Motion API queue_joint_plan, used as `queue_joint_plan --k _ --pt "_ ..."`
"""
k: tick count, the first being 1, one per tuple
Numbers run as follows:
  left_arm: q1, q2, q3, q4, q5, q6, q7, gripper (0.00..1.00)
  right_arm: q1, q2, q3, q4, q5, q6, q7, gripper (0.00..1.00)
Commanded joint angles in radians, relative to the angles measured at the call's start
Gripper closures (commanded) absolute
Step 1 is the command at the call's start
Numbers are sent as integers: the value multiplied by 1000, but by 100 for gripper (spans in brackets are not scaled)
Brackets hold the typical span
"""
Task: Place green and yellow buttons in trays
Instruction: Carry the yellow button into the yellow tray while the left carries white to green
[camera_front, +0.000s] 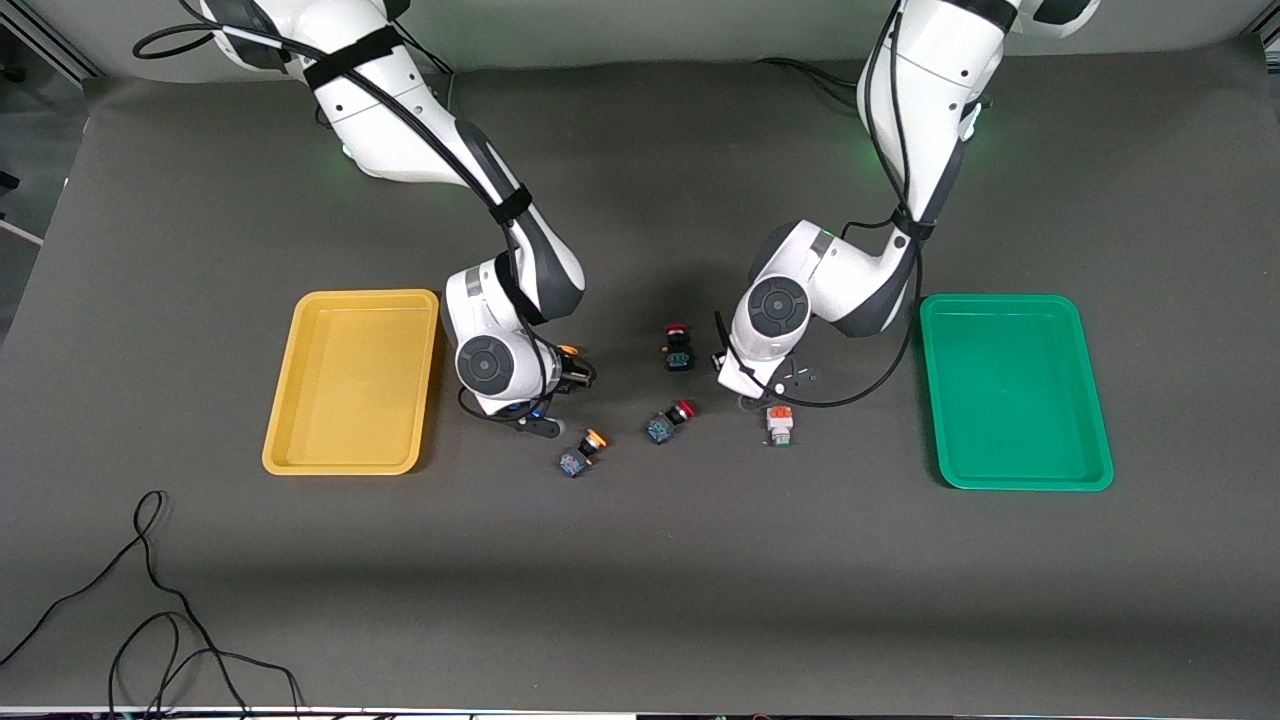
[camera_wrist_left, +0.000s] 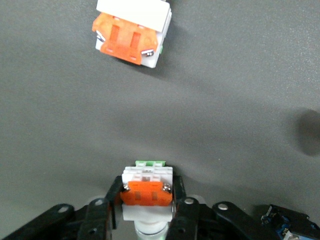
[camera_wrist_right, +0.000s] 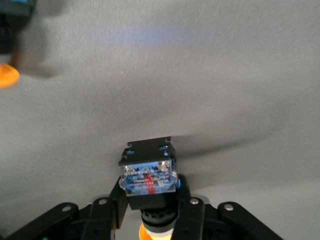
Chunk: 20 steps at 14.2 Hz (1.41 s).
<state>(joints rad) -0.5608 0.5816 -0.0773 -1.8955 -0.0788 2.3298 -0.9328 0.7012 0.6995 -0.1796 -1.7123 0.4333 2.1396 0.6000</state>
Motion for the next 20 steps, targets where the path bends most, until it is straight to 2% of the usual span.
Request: queue_joint_plan --k 1,3,4,6,9,11,13,16,17,18,20 --pt "2 -31 7 16 -10 -32 -15 96 -75 -139 -11 11 24 -160 -26 100" --pt "40 -112 7 73 -6 -221 40 96 -144 -259 -44 16 -5 -292 -63 100" --pt "71 -162 5 105 -12 -325 127 96 -163 -303 -85 14 -27 -355 -118 100" --pt "120 -259 5 119 -18 -435 256 96 -163 -336 -205 5 -77 -446 -249 100" --pt "212 -339 7 112 -19 -522 440 98 -172 -286 -328 -64 -143 -419 -492 100" --pt "299 -374 13 86 0 -578 538 98 -175 -237 -383 -101 -146 -371 -632 100" --pt "404 -397 13 56 65 -586 629 98 -201 -177 -397 -131 -146 -318 -738 100" --pt "527 -339 13 27 149 -509 753 98 -207 -95 -397 -170 -145 -201 -807 100" --pt "554 -313 13 -5 154 -439 775 98 -207 -78 -397 -168 -145 -192 -810 40" --pt "580 -275 13 -32 155 -353 782 98 -206 -71 -397 -162 -143 -191 -821 1" --pt "596 -174 14 -69 168 -198 786 97 -198 -84 -396 -139 -134 -210 -804 0"
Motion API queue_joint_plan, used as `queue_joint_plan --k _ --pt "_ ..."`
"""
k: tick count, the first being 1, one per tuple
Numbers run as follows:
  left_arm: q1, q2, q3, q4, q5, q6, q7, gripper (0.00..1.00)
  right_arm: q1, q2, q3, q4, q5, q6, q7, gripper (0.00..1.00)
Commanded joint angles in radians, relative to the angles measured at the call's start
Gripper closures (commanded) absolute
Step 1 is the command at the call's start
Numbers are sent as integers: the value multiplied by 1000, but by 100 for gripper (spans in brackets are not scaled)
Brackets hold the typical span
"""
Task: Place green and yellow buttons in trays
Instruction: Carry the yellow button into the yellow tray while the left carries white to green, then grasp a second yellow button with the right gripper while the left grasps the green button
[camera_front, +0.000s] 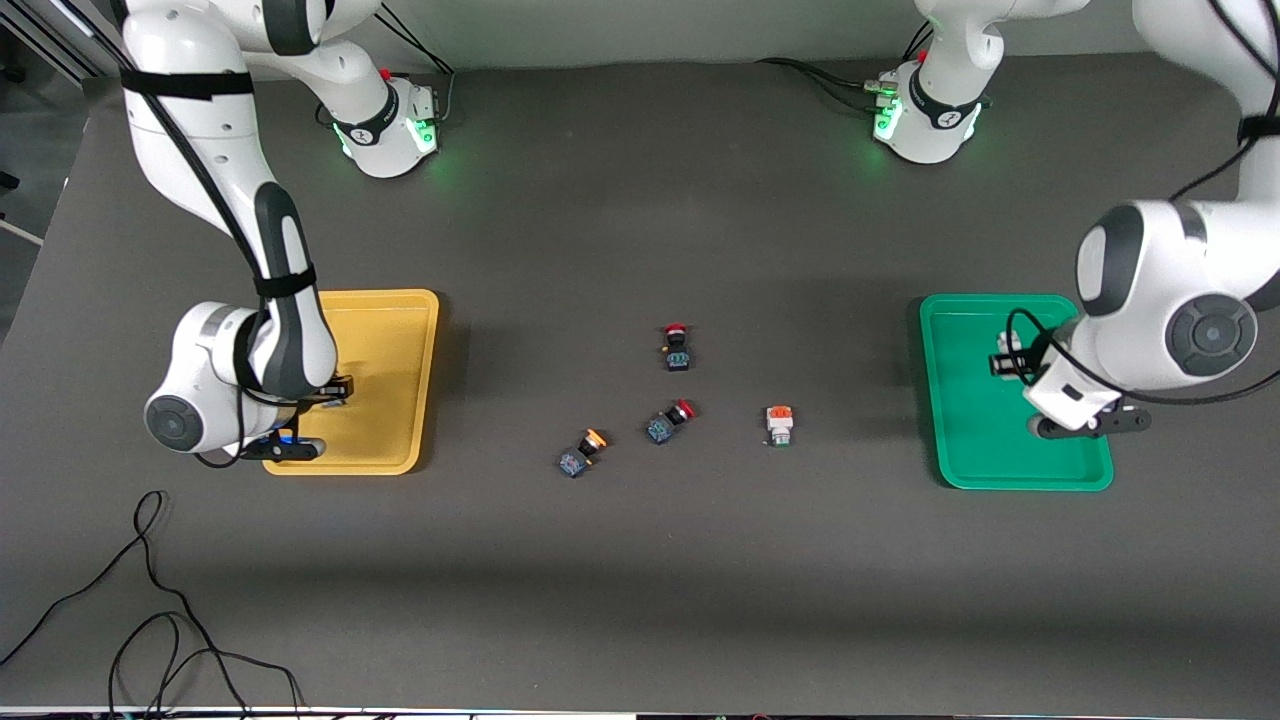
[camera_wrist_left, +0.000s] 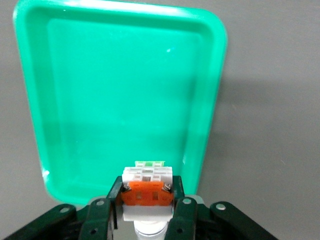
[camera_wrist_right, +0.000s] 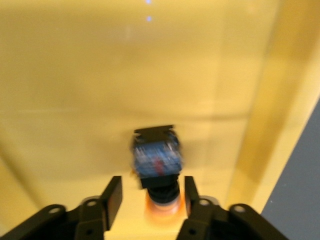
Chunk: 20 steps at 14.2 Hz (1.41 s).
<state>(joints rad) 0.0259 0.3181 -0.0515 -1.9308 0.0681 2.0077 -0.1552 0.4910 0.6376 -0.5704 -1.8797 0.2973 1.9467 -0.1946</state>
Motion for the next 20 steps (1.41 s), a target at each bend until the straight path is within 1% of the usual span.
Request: queue_joint_plan --k 1,2,3,4,5,6,7,9,10,11,12,13,15,17,18,19,20 --pt "18 137 -11 -34 21 176 6 96 15 -26 -2 65 8 -67 10 0" --pt "20 171 -11 -34 21 213 6 96 17 -24 6 123 37 -130 64 0" --pt "22 196 -11 -34 21 236 6 90 26 -19 35 184 93 -159 148 0" --pt "25 205 -11 -28 21 243 8 61 30 -10 68 239 143 -161 249 0" --pt "29 199 -13 -21 21 227 9 9 32 5 105 290 182 -157 361 0" --pt "28 185 -13 -2 21 195 17 0 32 42 162 362 218 -150 477 0" --pt "28 168 -13 25 21 128 17 0 32 94 200 443 250 -147 591 0" --pt "28 150 -14 110 21 -19 19 0 35 204 251 600 282 -105 839 1" --pt "28 135 -16 142 21 -76 17 0 35 239 285 641 283 -57 927 1" --pt "28 115 -17 174 16 -128 17 0 40 260 326 649 280 15 1008 1" --pt "28 105 -17 205 10 -164 17 0 55 261 348 646 275 68 1068 2" --pt "23 104 -21 229 6 -181 13 0 73 264 351 645 273 102 1124 2" --pt "2 104 -31 256 -10 -172 -6 0 113 303 349 648 269 176 1239 3" --pt "-26 113 -82 285 -45 -153 -15 0 153 345 349 645 252 263 1265 5" --pt "-52 121 -109 306 -47 -152 -17 0 153 358 349 649 250 264 1261 7" --pt "-88 137 -125 337 -51 -152 -27 0 153 361 349 649 234 264 1261 13" --pt "-139 168 -126 370 -51 -152 -80 0 155 370 353 649 217 264 1265 30"
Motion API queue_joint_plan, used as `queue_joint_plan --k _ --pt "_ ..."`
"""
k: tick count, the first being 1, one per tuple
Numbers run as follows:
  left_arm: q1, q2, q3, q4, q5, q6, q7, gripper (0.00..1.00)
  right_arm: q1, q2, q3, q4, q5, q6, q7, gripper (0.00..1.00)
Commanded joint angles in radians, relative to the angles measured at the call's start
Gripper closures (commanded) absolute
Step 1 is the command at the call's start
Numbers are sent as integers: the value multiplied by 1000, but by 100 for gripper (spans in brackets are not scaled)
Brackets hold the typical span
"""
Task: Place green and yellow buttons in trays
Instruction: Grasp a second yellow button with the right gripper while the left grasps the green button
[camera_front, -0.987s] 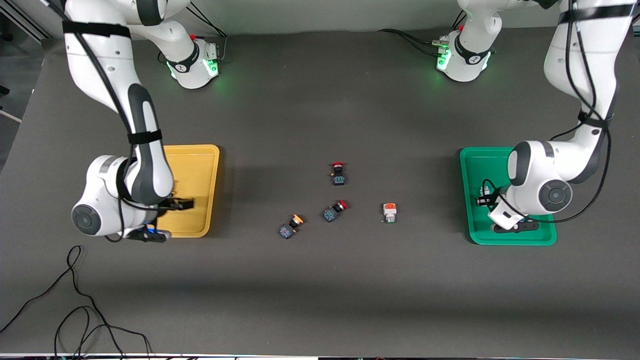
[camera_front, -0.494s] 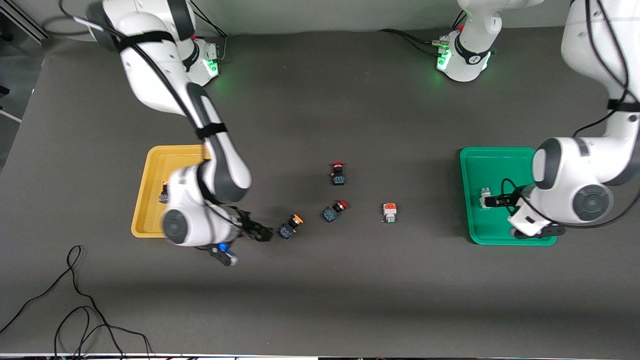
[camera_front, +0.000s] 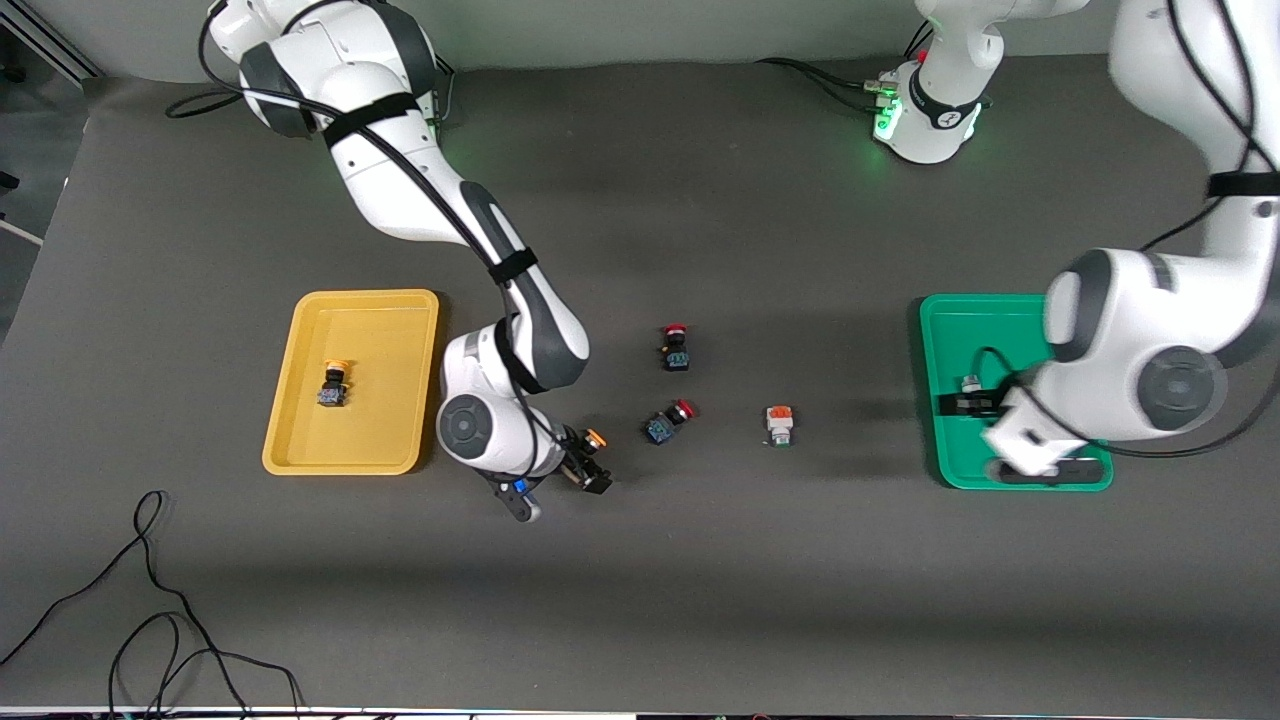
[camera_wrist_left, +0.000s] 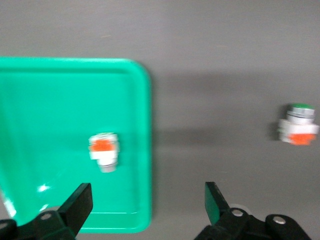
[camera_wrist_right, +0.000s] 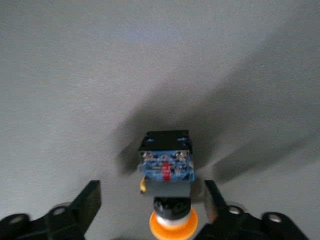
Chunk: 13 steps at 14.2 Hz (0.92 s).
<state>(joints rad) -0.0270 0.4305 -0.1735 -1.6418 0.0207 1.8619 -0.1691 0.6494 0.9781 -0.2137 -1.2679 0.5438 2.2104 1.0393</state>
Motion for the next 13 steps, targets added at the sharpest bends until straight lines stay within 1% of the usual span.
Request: queue_joint_plan --k 1,2,3,5,7,8,10,11,12,13 --pt "-131 80 -4 98 -1 11 -143 0 -4 33 -4 39 -33 -3 30 64" --pt "-167 99 -4 97 4 60 -215 0 -4 30 -4 39 -35 -8 25 96" --pt "-206 123 -4 92 4 107 -268 0 -5 25 -6 41 -36 -27 21 100" --pt "-264 177 -4 96 5 193 -331 0 -23 7 -18 74 -38 -116 16 100" --pt "-301 244 -3 96 16 267 -348 0 -86 -31 -23 139 -42 -236 13 100" --pt "-304 279 -1 94 28 308 -346 0 -115 -64 -30 151 -68 -292 7 100" --pt "-304 321 0 91 48 352 -348 0 -155 -148 -30 139 -137 -375 -75 100" --pt "-304 326 0 88 48 352 -348 1 -169 -177 -32 116 -146 -432 -161 100" --pt "-304 326 0 85 48 347 -357 17 -192 -208 -41 87 -150 -516 -271 100" --pt "-304 326 0 85 48 347 -377 40 -198 -226 -71 58 -165 -579 -383 100"
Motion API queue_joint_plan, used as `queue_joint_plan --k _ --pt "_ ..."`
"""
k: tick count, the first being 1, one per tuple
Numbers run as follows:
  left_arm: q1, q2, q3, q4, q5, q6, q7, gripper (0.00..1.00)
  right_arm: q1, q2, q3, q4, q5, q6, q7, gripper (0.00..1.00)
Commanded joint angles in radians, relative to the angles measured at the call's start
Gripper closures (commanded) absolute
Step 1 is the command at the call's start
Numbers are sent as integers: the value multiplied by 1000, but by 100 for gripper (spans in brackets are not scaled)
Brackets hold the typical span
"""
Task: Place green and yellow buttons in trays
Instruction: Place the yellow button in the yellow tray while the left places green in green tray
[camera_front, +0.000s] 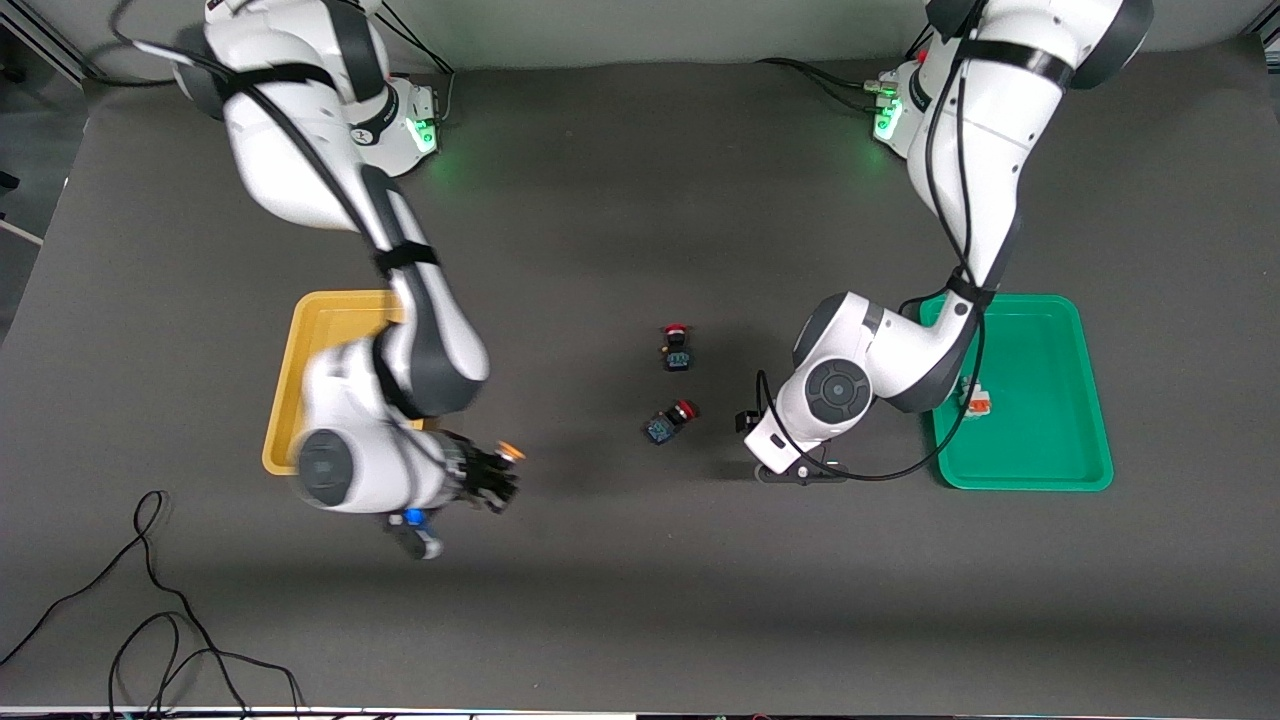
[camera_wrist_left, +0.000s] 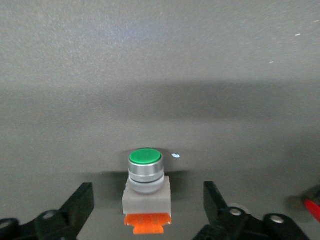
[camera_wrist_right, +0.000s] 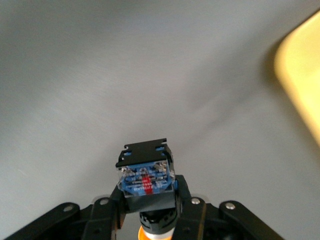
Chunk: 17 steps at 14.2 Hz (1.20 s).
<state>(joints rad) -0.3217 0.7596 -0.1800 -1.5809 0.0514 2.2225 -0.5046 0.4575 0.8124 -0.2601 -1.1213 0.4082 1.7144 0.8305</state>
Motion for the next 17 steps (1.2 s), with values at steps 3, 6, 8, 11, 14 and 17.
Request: queue_joint_plan --k 3,6,8,11,14,17 --pt "-7 -8 5 24 12 -27 -54 97 -3 -133 -106 -318 -60 -20 -487 100" --pt "-10 -48 2 30 5 -91 -90 100 1 -243 -182 -656 -65 188 -791 100" --pt "-2 -126 -1 48 -13 -223 -89 100 3 -266 -186 -782 -103 302 -869 100" --pt "55 -235 1 52 -77 -360 -46 100 -2 -269 -188 -792 -103 323 -858 5" --pt "163 -311 5 13 -71 -457 70 100 -2 -317 -214 -697 -100 234 -817 0" --pt "355 -390 10 -79 -42 -462 323 100 0 -393 -281 -599 -108 127 -818 0"
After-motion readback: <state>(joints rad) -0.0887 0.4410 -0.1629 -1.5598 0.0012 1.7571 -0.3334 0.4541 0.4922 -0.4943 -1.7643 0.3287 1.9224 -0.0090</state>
